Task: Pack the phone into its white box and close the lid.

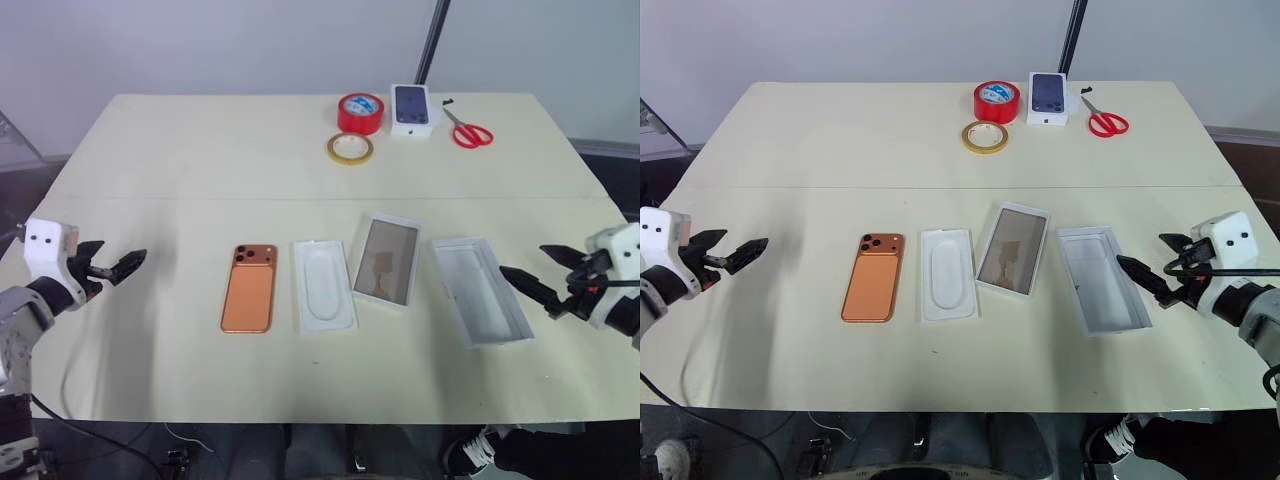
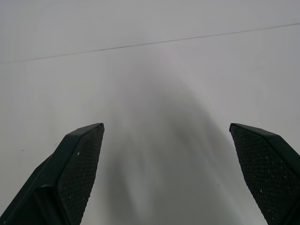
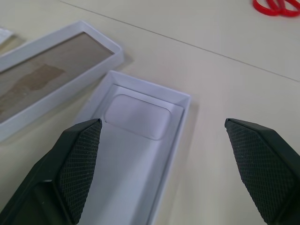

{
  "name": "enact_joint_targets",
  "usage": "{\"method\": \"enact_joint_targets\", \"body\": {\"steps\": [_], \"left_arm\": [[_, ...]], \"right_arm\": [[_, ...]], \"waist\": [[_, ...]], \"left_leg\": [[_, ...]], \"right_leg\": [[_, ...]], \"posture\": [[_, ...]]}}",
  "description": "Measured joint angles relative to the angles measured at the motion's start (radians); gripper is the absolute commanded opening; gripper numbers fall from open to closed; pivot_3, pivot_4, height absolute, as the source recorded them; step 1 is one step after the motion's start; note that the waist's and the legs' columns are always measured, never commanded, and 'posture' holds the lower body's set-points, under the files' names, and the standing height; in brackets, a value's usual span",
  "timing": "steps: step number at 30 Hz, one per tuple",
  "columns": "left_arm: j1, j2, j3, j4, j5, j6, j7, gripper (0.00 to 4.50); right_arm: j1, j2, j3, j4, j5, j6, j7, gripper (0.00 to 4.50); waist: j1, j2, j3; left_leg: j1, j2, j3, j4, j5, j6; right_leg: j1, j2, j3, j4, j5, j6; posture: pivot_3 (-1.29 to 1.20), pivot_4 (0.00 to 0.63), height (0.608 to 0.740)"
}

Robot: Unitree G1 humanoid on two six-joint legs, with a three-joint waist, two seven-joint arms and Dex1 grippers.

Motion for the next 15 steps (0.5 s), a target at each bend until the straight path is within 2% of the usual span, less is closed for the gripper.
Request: {"method": "enact_joint_targets", "body": {"steps": [10,15], "left_arm": [[0.001,-0.033,-0.010,-0.078,-0.021,0.035,0.034,4.50],[-0.034,-0.112,-0.092,-0.233,-0.064,0.141,0.091,4.50]], "right_arm": [[-0.055,0.002,0.049,-0.006,0.004,-0.006,-0.014,4.41],[-0.156,0.001,0.194,-0.019,-0.019,-0.014,-0.019,4.41]], "waist": [[-0.001,0.000,0.000],[0.002,0.000,0.000]], "left_leg": [[0.000,0.000,0.000,0.000,0.000,0.000],[0.000,0.000,0.000,0.001,0.000,0.000]], "right_leg": [[0.000,0.000,0.000,0.000,0.000,0.000],[0.000,0.000,0.000,0.000,0.000,0.000]], "posture": [[0.00,0.150,0.740],[0.00,0.150,0.740]]}}
